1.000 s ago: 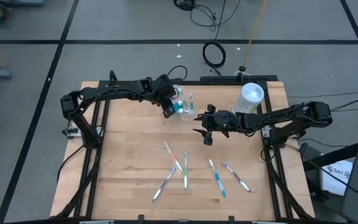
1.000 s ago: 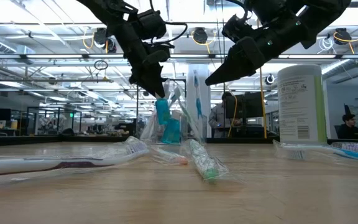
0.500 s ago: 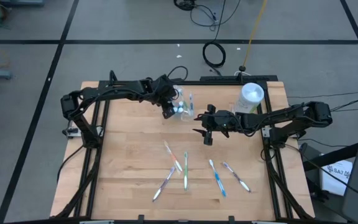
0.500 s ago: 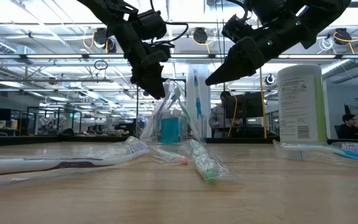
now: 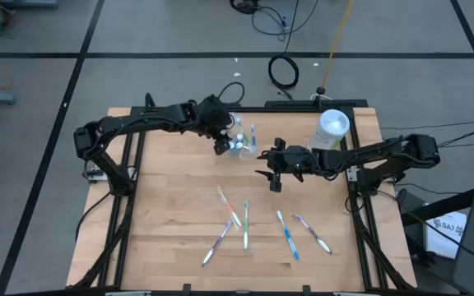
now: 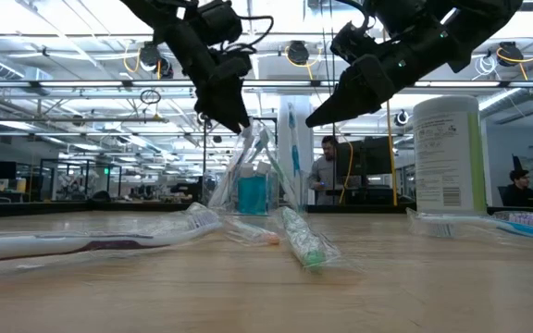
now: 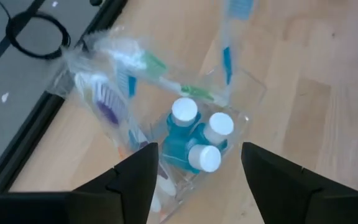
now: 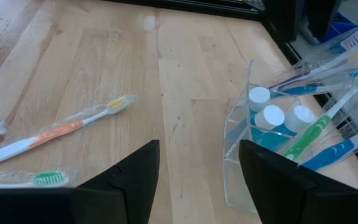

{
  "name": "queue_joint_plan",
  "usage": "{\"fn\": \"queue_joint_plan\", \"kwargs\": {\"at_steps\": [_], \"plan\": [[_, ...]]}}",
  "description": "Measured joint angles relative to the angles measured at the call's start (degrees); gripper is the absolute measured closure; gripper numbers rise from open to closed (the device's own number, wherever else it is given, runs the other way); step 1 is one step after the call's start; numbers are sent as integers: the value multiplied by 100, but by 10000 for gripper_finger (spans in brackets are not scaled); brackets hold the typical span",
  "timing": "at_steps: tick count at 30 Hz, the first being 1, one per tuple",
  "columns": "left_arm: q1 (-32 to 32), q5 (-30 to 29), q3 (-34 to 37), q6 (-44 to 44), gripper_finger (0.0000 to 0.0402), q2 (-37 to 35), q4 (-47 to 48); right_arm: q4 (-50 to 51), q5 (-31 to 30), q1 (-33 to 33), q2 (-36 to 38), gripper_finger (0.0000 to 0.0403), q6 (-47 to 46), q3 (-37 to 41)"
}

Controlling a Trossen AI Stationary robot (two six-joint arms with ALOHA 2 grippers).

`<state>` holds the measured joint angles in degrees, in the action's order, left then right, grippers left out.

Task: Pick & Place toothbrushing station
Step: Put the blue mouthwash into the transparent organizer

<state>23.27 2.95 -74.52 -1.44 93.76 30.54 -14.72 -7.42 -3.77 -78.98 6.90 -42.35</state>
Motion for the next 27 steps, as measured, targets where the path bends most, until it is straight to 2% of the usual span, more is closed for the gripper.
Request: {"fn": "queue_joint_plan", "kwargs": {"at_steps": [7,9,13,16,27], "plan": [[-357,-55,0,-664,163,-21,193,0,0,0,0,190,0,2],[-542,-401,0,-801,163,52,183,0,0,0,0,190,2,2],[-907,-1532,0,-1027,163,286,182,0,2,0,0,190,2,2],[-1113,-2078,0,-1163,163,492,52,-2,4,0,0,190,0,2],[-1404,-2800,7,-1453,163,1007,-268,0,16,0,0,190,-15,2]]}}
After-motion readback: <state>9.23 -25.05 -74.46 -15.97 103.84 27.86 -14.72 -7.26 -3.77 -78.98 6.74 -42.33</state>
